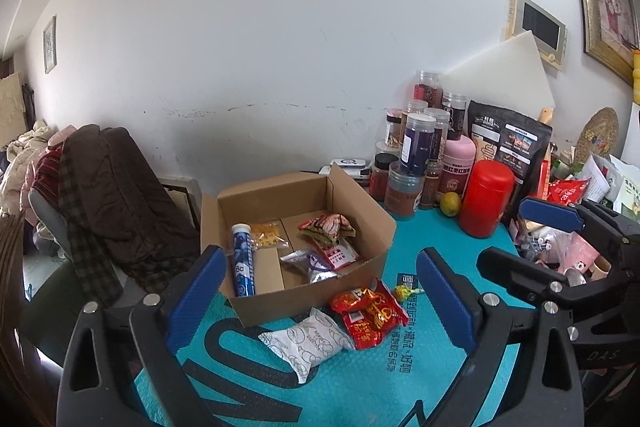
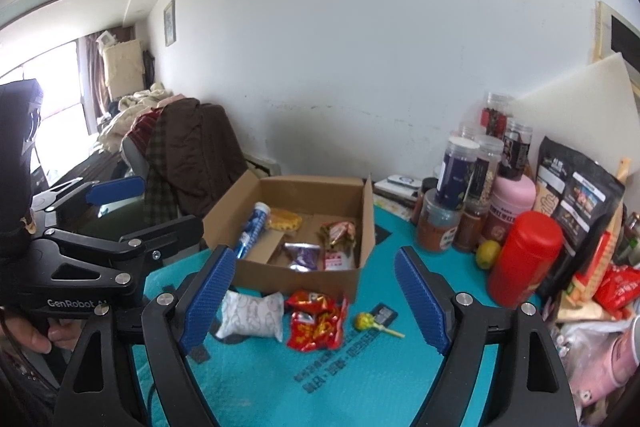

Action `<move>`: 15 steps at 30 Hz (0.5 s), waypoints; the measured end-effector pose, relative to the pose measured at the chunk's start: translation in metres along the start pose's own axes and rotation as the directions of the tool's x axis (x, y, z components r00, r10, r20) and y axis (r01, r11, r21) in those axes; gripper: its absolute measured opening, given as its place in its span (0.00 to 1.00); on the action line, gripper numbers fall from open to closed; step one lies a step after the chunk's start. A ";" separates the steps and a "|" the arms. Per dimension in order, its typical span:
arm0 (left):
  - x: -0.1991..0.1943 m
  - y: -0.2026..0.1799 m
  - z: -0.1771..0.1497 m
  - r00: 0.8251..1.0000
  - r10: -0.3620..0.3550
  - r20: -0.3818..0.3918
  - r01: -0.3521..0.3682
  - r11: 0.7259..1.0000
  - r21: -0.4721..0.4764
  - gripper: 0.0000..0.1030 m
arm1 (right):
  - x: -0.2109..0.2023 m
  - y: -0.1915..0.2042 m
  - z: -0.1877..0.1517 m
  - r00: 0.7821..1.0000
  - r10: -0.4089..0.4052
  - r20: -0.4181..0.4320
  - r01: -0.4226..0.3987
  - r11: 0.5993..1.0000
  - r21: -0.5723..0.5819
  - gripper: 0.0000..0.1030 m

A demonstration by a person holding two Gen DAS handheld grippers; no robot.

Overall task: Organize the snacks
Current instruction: 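Withdraw both tools from the box back toward the table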

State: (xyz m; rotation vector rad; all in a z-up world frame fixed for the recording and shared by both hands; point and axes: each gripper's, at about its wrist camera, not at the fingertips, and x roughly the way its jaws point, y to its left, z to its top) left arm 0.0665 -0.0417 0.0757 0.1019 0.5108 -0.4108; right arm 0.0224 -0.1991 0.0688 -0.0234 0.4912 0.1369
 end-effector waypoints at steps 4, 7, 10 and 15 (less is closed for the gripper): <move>0.006 0.000 -0.009 1.000 0.010 -0.009 -0.010 1.000 -0.001 0.95 | 0.010 -0.001 -0.013 1.000 0.002 -0.031 -0.002 1.000 0.017 0.81; 0.013 0.000 -0.017 0.999 0.027 -0.020 -0.027 1.000 -0.006 0.95 | 0.017 -0.002 -0.022 0.999 0.000 -0.052 0.001 1.000 0.027 0.81; 0.019 0.002 -0.027 0.999 0.037 -0.013 -0.038 0.999 -0.022 0.95 | 0.028 -0.005 -0.032 0.997 -0.001 -0.079 0.005 0.999 0.046 0.81; 0.036 0.003 -0.045 0.997 0.062 -0.053 -0.065 0.997 -0.041 0.95 | 0.046 -0.006 -0.047 0.992 -0.005 -0.125 0.012 0.999 0.049 0.81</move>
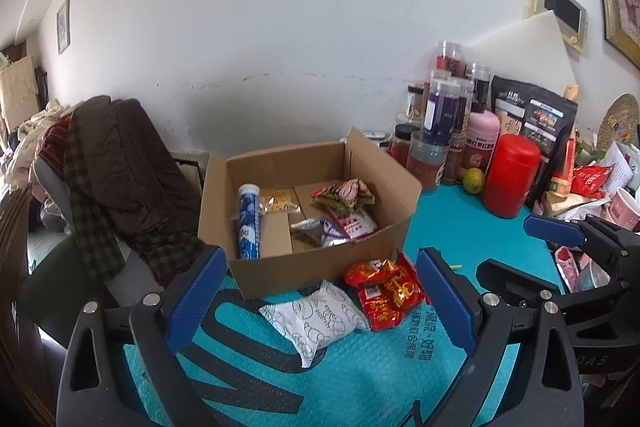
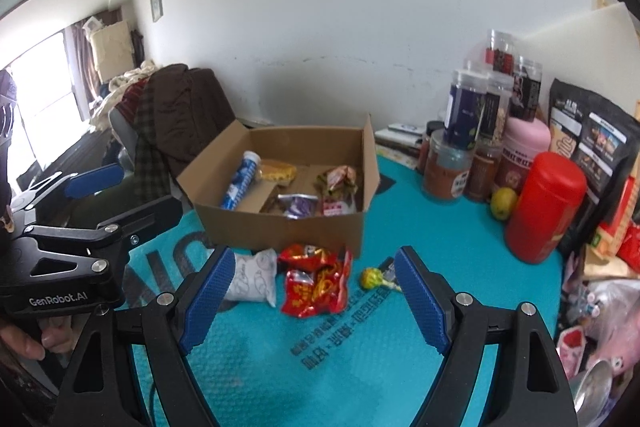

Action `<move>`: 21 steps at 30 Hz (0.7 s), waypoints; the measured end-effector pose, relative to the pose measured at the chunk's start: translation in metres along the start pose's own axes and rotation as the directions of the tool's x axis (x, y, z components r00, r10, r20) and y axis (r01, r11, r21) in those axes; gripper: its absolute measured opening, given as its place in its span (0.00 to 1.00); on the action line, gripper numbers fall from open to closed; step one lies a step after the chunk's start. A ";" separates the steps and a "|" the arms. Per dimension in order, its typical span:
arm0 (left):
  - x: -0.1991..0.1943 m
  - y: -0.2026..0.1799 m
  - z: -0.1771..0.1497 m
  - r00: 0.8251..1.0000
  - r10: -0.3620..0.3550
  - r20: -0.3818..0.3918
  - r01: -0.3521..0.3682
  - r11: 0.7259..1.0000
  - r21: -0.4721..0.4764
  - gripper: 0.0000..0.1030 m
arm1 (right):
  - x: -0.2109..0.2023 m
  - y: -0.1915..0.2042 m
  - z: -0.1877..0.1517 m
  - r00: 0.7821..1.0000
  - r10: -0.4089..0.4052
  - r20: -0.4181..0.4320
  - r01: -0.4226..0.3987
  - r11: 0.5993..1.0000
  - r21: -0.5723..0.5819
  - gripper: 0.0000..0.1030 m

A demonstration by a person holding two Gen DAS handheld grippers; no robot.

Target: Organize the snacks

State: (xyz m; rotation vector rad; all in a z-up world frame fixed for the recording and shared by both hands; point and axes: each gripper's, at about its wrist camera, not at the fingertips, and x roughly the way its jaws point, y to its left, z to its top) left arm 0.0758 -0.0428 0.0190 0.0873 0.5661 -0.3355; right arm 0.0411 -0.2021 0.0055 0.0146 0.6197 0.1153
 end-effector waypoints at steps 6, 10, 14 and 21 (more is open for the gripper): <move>0.025 0.003 -0.017 0.997 0.022 -0.069 -0.024 0.999 -0.023 0.95 | 0.022 -0.005 -0.013 0.999 -0.023 -0.041 0.023 1.000 0.001 0.81; 0.042 0.004 -0.026 0.993 0.038 -0.113 -0.045 0.998 -0.055 0.95 | 0.037 -0.010 -0.023 0.997 -0.031 -0.076 0.032 0.999 0.013 0.81; 0.063 0.007 -0.035 0.986 0.043 -0.162 -0.060 0.993 -0.099 0.95 | 0.054 -0.019 -0.030 0.993 -0.032 -0.116 0.036 0.999 0.030 0.81; 0.098 0.010 -0.048 0.966 0.070 -0.248 -0.105 0.985 -0.133 0.95 | 0.079 -0.031 -0.038 0.986 -0.027 -0.162 0.034 0.999 0.041 0.81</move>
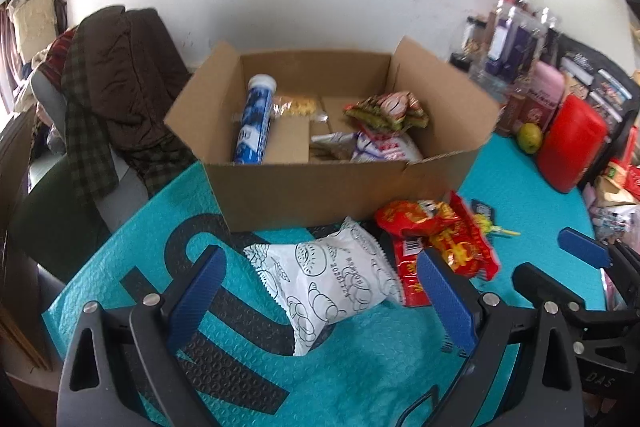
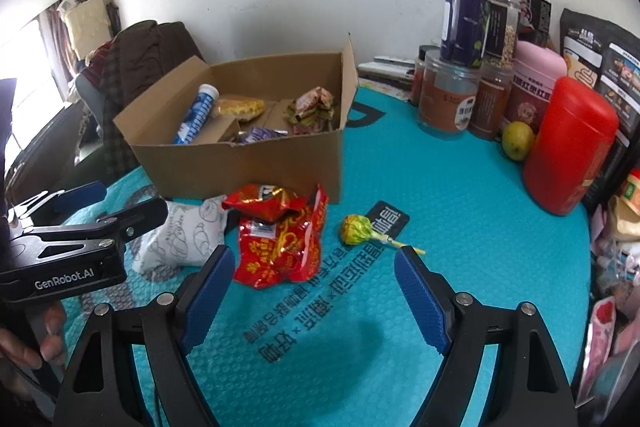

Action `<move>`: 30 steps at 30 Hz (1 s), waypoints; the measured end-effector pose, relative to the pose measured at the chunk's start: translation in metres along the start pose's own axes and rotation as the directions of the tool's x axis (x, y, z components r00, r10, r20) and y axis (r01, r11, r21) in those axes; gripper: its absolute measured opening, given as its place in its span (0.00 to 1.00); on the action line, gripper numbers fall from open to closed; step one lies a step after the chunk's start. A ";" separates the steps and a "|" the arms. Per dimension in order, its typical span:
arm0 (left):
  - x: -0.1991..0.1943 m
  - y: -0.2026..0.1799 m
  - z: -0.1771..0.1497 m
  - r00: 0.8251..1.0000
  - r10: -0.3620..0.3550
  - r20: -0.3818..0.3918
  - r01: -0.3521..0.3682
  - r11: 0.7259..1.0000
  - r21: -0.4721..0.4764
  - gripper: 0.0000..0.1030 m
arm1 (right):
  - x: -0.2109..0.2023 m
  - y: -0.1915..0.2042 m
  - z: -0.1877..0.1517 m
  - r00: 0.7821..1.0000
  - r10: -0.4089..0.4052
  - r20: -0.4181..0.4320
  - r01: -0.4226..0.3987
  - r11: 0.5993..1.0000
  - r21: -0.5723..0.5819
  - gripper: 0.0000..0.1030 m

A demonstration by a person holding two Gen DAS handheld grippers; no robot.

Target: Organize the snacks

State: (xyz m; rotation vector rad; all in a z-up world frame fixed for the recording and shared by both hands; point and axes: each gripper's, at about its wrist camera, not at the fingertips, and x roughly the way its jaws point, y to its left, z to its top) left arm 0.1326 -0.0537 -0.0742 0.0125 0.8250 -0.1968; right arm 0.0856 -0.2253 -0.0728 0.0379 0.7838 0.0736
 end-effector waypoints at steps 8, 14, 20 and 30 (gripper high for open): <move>0.035 0.005 -0.005 0.995 -0.019 -0.097 0.013 0.998 -0.062 0.95 | 0.025 -0.014 -0.001 0.999 -0.003 -0.039 0.004 1.000 0.023 0.81; 0.059 0.005 -0.012 0.984 -0.042 -0.175 0.027 0.996 -0.087 0.95 | 0.031 -0.029 0.000 0.998 -0.044 -0.045 0.046 0.998 0.040 0.81; 0.075 0.002 -0.017 0.974 -0.059 -0.220 0.039 0.995 -0.091 0.95 | 0.042 -0.048 -0.002 0.994 -0.087 -0.070 0.093 0.991 0.092 0.80; 0.074 0.000 -0.015 0.987 -0.078 -0.142 0.072 0.996 -0.051 0.82 | 0.072 -0.063 -0.001 0.990 -0.048 -0.135 0.071 0.982 0.173 0.80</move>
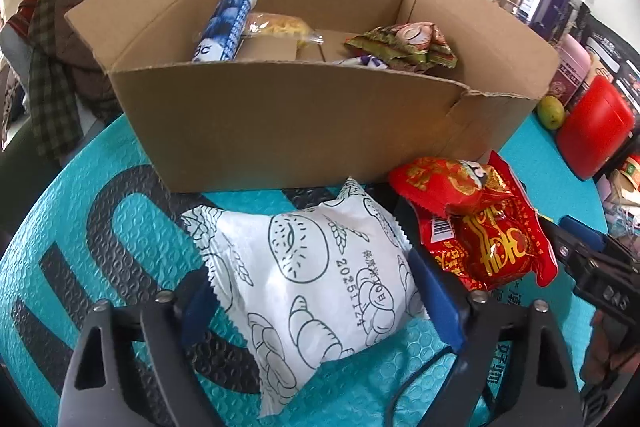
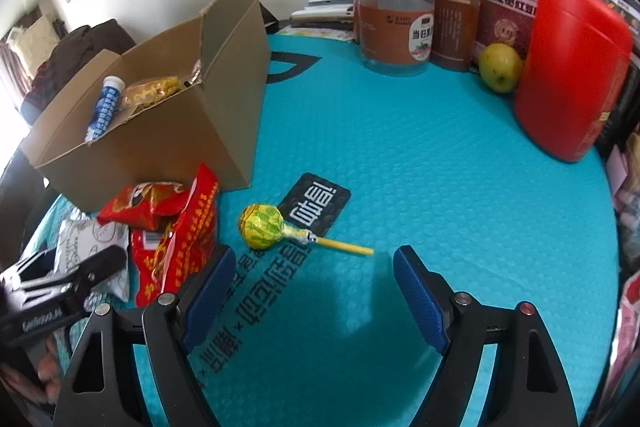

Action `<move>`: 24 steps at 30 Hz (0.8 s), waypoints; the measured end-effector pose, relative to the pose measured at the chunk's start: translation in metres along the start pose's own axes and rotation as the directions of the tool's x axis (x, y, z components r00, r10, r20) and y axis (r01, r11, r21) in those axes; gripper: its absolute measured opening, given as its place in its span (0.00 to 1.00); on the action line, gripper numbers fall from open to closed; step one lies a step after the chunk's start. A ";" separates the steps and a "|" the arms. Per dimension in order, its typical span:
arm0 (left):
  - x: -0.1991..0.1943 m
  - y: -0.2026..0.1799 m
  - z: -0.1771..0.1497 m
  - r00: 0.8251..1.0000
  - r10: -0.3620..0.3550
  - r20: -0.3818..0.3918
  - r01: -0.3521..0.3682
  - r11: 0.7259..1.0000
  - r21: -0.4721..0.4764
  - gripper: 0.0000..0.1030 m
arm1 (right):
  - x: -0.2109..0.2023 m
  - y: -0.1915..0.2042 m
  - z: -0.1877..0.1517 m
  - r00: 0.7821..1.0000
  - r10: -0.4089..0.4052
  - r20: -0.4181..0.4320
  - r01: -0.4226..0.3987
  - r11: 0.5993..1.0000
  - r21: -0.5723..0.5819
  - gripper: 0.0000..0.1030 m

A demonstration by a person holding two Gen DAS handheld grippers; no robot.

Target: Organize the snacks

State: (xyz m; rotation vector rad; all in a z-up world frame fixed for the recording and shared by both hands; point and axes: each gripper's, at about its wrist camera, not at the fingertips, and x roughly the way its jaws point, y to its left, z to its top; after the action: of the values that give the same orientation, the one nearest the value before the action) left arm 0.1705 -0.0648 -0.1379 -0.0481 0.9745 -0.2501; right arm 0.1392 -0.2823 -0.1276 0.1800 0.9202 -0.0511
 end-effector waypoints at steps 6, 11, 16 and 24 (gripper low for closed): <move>-0.004 0.001 0.001 1.000 -0.002 0.019 0.002 1.000 0.032 0.77 | 0.014 0.006 0.004 1.000 -0.023 0.004 0.023 0.999 0.039 0.80; -0.005 0.004 0.000 1.000 -0.017 0.017 0.017 1.000 0.026 0.77 | 0.021 0.008 0.009 0.997 -0.072 0.026 0.069 0.994 0.085 0.85; -0.005 0.008 0.000 1.000 -0.026 0.012 0.026 1.000 0.014 0.77 | 0.021 0.010 0.007 0.990 -0.127 0.054 0.118 0.982 0.151 0.85; -0.007 0.012 -0.005 1.000 -0.026 0.009 0.026 1.000 0.005 0.77 | 0.015 0.012 0.001 0.981 -0.180 0.070 0.167 0.972 0.167 0.64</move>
State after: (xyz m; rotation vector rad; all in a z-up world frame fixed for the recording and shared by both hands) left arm 0.1643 -0.0514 -0.1367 -0.0579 0.9646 -0.2760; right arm 0.1505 -0.2705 -0.1378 0.2446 0.8457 -0.2940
